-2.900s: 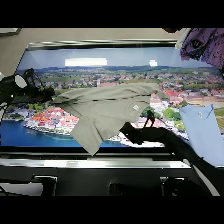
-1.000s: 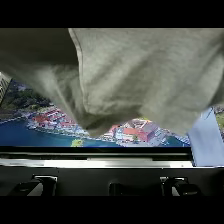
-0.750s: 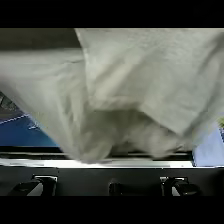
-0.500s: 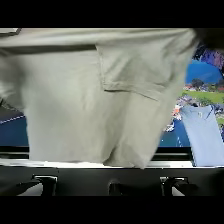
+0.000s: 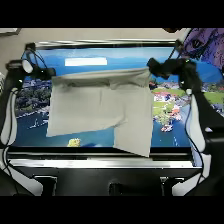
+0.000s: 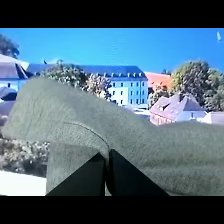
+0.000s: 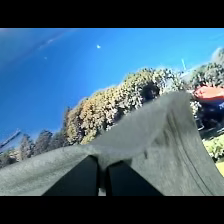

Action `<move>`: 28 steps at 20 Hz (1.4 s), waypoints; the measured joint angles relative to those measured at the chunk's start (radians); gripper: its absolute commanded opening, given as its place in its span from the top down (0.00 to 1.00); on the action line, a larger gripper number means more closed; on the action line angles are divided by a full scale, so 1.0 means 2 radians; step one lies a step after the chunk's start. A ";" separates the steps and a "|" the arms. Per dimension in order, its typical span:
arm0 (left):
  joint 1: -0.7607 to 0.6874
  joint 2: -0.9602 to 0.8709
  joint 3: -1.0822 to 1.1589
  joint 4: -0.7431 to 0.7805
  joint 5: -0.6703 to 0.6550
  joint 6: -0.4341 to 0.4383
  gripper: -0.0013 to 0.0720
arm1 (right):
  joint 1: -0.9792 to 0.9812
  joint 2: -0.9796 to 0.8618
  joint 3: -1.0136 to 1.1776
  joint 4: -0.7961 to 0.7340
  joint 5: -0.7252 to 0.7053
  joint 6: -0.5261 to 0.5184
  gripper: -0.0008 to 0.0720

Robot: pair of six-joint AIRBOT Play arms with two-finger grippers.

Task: Fold the clothes and pants, and hang the long-sleeved shirts on hangers.

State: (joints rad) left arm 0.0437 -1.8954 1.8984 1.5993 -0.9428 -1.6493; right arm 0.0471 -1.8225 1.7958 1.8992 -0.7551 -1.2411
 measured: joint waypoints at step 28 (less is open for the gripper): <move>0.072 0.069 0.019 -0.043 -0.262 -0.043 0.39 | -0.130 0.092 -0.384 0.224 -0.207 -0.383 0.79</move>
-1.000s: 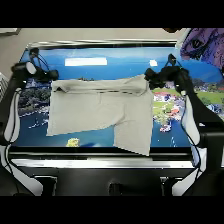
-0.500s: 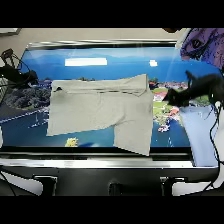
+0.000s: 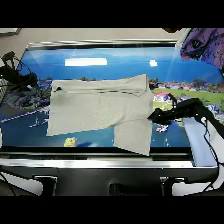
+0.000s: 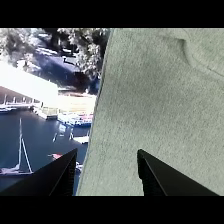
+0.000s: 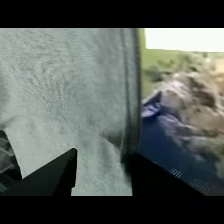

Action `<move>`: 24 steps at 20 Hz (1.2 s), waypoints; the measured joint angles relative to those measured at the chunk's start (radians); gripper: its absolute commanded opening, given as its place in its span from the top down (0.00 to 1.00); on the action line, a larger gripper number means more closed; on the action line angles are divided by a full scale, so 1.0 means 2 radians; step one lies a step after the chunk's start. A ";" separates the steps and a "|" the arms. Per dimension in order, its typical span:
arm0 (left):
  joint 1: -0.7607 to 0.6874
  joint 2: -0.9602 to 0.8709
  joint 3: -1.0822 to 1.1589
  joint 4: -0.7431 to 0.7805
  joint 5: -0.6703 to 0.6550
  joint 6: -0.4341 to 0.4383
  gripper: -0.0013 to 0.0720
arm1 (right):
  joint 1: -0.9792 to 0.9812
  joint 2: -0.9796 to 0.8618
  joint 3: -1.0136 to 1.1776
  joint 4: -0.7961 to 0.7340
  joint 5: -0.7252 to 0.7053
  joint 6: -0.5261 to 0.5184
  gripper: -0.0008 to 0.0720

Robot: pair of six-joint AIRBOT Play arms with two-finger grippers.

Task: Fold the clothes and pants, and hang the long-sleeved shirts on hangers.

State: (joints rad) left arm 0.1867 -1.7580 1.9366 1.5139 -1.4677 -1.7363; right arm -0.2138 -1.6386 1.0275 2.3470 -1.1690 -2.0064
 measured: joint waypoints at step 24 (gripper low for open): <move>0.203 0.205 -0.575 -0.228 0.145 0.185 0.39 | 0.022 0.108 -0.011 -0.015 0.006 0.016 0.95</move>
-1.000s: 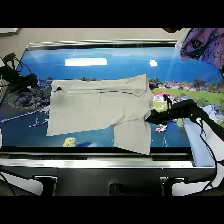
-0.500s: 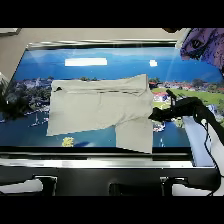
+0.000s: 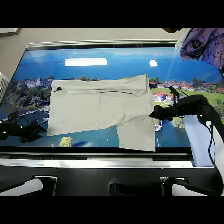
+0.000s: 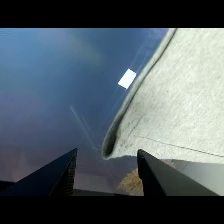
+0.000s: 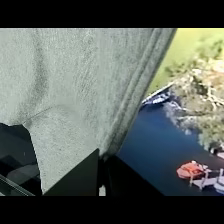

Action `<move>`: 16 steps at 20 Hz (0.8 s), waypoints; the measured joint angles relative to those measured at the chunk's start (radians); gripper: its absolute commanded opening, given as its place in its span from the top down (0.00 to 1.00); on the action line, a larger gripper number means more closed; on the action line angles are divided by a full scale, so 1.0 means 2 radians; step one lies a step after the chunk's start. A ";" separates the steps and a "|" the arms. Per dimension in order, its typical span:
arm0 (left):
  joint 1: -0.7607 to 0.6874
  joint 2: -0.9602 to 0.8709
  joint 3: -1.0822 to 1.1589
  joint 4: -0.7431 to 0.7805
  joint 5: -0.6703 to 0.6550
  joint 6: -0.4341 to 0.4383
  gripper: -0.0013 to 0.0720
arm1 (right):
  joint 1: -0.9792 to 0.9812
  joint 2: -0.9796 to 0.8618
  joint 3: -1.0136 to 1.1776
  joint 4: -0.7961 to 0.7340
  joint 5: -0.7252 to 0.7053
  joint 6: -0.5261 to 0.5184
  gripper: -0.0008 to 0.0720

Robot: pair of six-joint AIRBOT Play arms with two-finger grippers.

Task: Fold the clothes and pants, and hang the long-sleeved shirts on hangers.

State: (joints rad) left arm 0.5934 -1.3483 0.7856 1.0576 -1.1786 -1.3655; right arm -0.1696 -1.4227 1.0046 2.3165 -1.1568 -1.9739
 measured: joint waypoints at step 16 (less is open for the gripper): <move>-0.072 -0.016 0.092 -0.072 0.029 0.037 0.97 | 0.018 0.045 0.068 -0.002 0.009 0.022 0.95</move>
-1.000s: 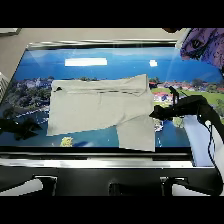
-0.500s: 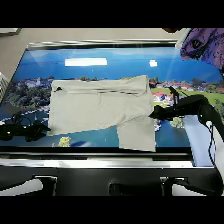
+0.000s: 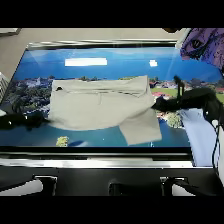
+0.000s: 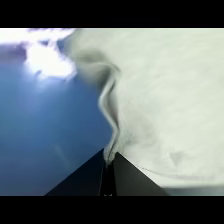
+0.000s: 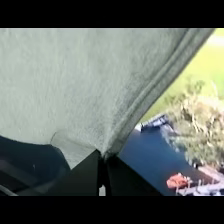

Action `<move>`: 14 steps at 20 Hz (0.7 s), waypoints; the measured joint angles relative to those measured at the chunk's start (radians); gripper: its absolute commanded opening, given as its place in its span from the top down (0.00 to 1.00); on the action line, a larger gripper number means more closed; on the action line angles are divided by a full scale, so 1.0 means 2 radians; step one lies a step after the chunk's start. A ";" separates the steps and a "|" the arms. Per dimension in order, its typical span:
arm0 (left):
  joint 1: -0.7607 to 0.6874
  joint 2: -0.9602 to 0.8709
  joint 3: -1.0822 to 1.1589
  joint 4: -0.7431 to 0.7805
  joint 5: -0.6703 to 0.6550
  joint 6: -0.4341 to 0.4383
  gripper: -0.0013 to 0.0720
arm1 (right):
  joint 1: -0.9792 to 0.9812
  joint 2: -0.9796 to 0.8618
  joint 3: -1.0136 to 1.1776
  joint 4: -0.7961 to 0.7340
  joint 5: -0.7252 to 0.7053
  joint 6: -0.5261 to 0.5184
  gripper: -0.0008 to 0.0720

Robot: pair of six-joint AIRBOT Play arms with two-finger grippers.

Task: Fold the clothes and pants, and hang the long-sleeved shirts on hangers.

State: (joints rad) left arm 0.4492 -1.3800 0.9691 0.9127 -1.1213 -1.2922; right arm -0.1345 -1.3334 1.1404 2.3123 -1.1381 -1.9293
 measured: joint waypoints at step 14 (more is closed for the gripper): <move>-0.088 0.167 0.520 0.273 -0.074 -0.195 0.96 | 0.054 0.221 0.369 -0.143 -0.021 0.178 0.95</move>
State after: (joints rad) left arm 0.2737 -1.0458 2.0083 1.4582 -1.2701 -1.6825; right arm -0.0273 -0.8909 1.8778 2.0262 -1.1793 -1.5738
